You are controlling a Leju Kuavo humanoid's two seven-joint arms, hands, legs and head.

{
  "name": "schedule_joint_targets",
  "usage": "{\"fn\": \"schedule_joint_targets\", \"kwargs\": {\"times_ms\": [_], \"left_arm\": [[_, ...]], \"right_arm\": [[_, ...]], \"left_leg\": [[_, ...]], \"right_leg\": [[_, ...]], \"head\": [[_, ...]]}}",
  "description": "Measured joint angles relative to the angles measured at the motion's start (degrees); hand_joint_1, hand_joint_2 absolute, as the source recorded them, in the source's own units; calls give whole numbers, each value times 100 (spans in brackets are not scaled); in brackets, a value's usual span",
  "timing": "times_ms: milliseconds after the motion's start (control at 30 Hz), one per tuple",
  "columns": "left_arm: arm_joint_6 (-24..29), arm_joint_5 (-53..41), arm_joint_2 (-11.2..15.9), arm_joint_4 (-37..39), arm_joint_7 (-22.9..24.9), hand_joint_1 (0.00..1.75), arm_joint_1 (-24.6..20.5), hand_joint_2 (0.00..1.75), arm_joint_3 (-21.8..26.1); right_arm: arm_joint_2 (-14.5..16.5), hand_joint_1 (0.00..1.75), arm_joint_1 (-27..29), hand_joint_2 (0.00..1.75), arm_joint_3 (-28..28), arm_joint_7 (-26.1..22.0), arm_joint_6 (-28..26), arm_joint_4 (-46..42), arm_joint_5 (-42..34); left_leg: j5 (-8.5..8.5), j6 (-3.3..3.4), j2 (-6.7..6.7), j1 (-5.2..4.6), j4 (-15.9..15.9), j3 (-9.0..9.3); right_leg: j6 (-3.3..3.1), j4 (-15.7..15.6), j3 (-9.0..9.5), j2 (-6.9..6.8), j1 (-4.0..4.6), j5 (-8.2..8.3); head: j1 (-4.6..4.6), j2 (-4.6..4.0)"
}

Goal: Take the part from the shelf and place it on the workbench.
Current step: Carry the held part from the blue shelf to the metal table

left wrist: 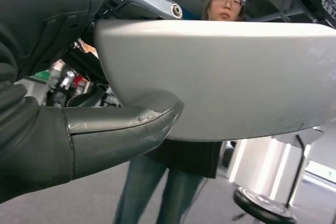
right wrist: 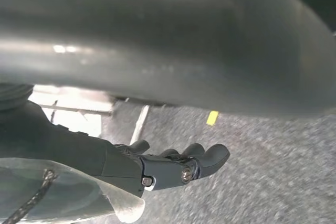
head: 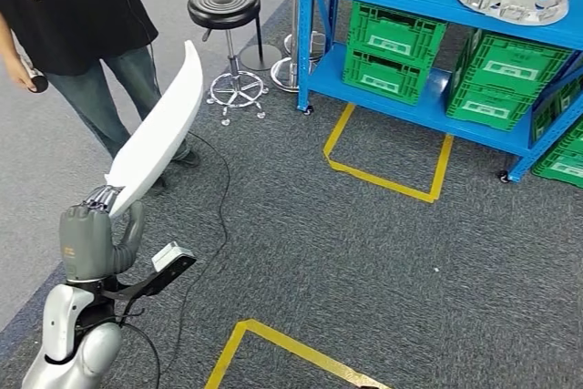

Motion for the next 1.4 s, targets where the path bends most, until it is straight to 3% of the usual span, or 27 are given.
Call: {"fn": "schedule_joint_targets", "kwargs": {"times_ms": [33,100,167,200,233,333,400,467,533,567,633,667,700,733,767,833,900,967,1000,1067,1133,1200,1233,1300,1333,1400], "left_arm": [[-12,21,2,2,-14,175,-23,175,-4],[-42,81,-4,15,-54,175,-99,175,-23],[-78,144,-12,50,-95,175,-162,175,-55],[-96,174,-13,76,-112,175,-189,175,-77],[-110,201,-13,106,-127,175,-222,175,-102],[-126,256,-24,187,-163,175,-378,175,-195],[-130,294,-46,246,-180,175,-488,175,-272],[-132,313,-61,301,-185,175,-543,175,-330],[-133,318,-70,348,-186,175,-596,175,-369],[-134,321,-83,370,-187,175,-633,175,-393],[-135,326,-117,412,-191,175,-686,175,-443],[-135,329,-128,432,-193,175,-694,175,-467],[-135,333,-135,450,-196,175,-695,175,-487],[-135,336,-139,467,-198,175,-699,175,-504],[-135,341,-144,481,-198,175,-707,175,-519],[-135,357,-159,504,-198,175,-741,175,-551],[-135,380,-177,528,-198,175,-777,175,-583],[-134,393,-184,551,-198,175,-790,175,-603],[-133,397,-185,562,-198,175,-791,175,-610],[-129,403,-185,583,-198,175,-814,175,-626],[-129,406,-191,602,-198,175,-843,175,-646],[-129,408,-195,630,-198,175,-849,175,-668],[-129,408,-196,644,-198,175,-849,175,-679],[-128,408,-197,661,-198,175,-856,175,-696],[-127,409,-199,667,-198,175,-869,175,-703],[-125,410,-212,675,-198,175,-904,175,-713]], "right_arm": [[4,0,2,0,0,84,83,-1,-15],[8,0,11,0,0,284,282,-2,-54],[6,0,15,0,0,482,482,-1,-82],[5,0,14,0,0,581,576,0,-94],[4,0,10,0,0,671,658,0,-106],[-8,0,-10,0,0,883,817,0,-146],[-31,0,-18,0,-1,984,898,0,-175],[-49,0,-26,0,-1,1037,935,-1,-187],[-60,0,-31,0,-1,1063,950,-1,-191],[-67,0,-32,0,-1,1072,967,-1,-195],[-78,0,-36,0,0,1090,1003,0,-204],[-81,0,-34,0,-1,1099,1015,0,-208],[-82,0,-34,0,-1,1106,1022,0,-211],[-82,0,-36,0,-1,1115,1027,0,-213],[-82,0,-36,0,-2,1119,1029,0,-215],[-83,0,-24,0,-2,1125,1023,0,-215],[-84,0,-15,0,-2,1124,1011,0,-215],[-80,0,-22,0,-2,1122,995,-2,-217],[-76,0,-24,0,-2,1119,981,-4,-218],[-66,0,-22,0,-2,1115,945,-8,-219],[-64,0,-11,0,-2,1110,908,-9,-219],[-64,0,-8,0,-2,1105,882,-9,-220],[-64,0,-11,0,-2,1101,874,-9,-221],[-61,0,-13,0,-2,1098,862,-9,-222],[-58,0,-12,0,-2,1096,854,-9,-222],[-52,0,-8,0,-2,1098,827,-9,-221]], "left_leg": [[-89,-31,144,-8,128,-61],[-426,-93,462,8,738,-344],[-685,-147,549,57,1423,-659],[-673,-167,564,80,1532,-701],[-557,-177,582,96,1409,-630],[-90,-135,818,80,302,-44],[-45,-59,935,38,-42,112],[-41,20,858,27,-64,94],[-15,98,764,46,-98,100],[-2,135,712,59,-113,104],[4,177,599,56,-114,94],[5,182,531,51,-112,93],[4,184,461,46,-109,95],[4,184,382,45,-104,99],[2,180,300,45,-95,103],[-10,154,141,46,-57,86],[-5,91,-2,56,-21,31],[29,8,-133,79,-32,-12],[24,-26,-104,79,-19,-25],[-139,-86,168,60,247,-144],[-490,-138,479,66,942,-464],[-684,-170,556,86,1518,-735],[-626,-175,570,92,1528,-732],[-266,-157,678,90,929,-407],[-130,-133,835,59,539,-198],[-19,-44,1062,-2,48,39]], "right_leg": [[-28,-31,19,-78,-12,14],[-63,-57,38,-239,-14,16],[-72,-54,39,-394,-11,3],[-68,-53,41,-463,-11,-3],[-60,-52,47,-524,-11,-10],[0,-44,78,-673,11,-47],[59,-42,83,-755,45,-65],[119,-54,91,-829,54,-78],[174,92,22,-693,39,-202],[192,343,-101,-560,32,-346],[202,1132,-490,-329,27,-690],[202,1491,-681,-292,29,-798],[200,1667,-793,-279,30,-796],[195,1614,-798,-269,28,-678],[187,1340,-696,-236,21,-467],[171,531,-357,32,-18,-73],[155,97,-146,256,-42,26],[114,50,-93,190,-34,9],[82,28,-75,119,-38,22],[12,-19,-32,-45,-53,40],[-27,-27,-13,-220,-41,28],[-35,-23,-8,-396,-33,11],[-32,-21,-2,-476,-32,1],[-8,-18,32,-618,-30,-29],[15,-14,50,-679,-16,-49],[74,-9,74,-791,20,-86]], "head": [[-21,0],[-58,0],[-63,0],[-65,0],[-66,0],[-68,0],[-61,0],[-58,0],[-47,0],[-36,0],[-18,0],[-16,0],[-17,0],[-17,0],[-17,0],[-18,0],[-21,0],[-22,0],[-25,0],[-62,0],[-95,0],[-96,0],[-97,0],[-98,0],[-99,0],[-95,0]]}}
